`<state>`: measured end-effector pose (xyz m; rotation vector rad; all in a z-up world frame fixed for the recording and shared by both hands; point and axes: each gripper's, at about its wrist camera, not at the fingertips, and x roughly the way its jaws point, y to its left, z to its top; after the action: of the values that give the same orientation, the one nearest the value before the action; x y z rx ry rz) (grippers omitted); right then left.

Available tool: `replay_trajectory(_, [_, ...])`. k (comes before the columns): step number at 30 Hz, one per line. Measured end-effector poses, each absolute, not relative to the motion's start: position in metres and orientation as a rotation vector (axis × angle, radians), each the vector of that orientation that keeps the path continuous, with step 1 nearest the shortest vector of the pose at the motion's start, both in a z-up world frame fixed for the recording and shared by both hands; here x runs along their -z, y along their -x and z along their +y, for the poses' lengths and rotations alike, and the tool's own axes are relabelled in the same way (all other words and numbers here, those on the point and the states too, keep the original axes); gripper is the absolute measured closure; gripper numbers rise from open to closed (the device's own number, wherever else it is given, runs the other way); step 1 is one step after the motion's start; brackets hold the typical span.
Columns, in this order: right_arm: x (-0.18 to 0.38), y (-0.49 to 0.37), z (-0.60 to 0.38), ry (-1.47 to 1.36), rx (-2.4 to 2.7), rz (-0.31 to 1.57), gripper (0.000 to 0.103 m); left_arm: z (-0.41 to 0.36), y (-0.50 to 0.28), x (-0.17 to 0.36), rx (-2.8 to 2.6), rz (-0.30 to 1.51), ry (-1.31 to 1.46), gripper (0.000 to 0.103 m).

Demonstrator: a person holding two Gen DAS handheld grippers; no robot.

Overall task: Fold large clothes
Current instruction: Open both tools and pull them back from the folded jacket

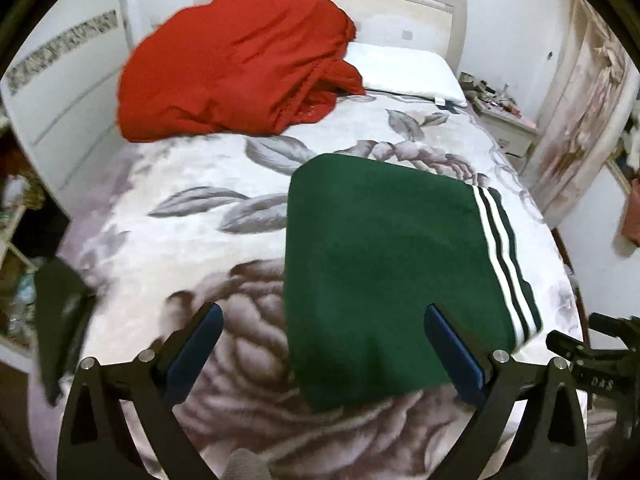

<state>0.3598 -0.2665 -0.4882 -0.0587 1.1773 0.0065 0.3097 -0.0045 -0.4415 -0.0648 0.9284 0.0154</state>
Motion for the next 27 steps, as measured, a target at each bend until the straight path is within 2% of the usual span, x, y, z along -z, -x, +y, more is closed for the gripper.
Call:
replay_trajectory(2, [0.479, -0.319, -0.265, 0.060, 0.016, 1.147, 0.012, -0.010, -0.288, 0.421, -0.043, 0.912, 0.054, 0.000])
replay_trajectory(6, [0.424, -0.268, -0.267, 0.072, 0.053, 1.073, 0.012, -0.020, -0.240, 0.369, -0.053, 0.893, 0.081, 0.000])
replay_trajectory(16, [0.254, -0.117, -0.287, 0.072, 0.059, 0.932, 0.012, -0.038, -0.126, 0.243, -0.061, 0.785, 0.045, 0.000])
replay_trajectory(22, [0.171, -0.037, -0.288, 0.076, 0.053, 0.853, 0.012, -0.046, -0.075, 0.200, -0.053, 0.776, 0.033, 0.000])
replay_trajectory(27, [0.123, 0.012, -0.285, 0.066, 0.037, 0.796, 0.010, -0.049, -0.042, 0.176, -0.051, 0.762, 0.049, 0.000])
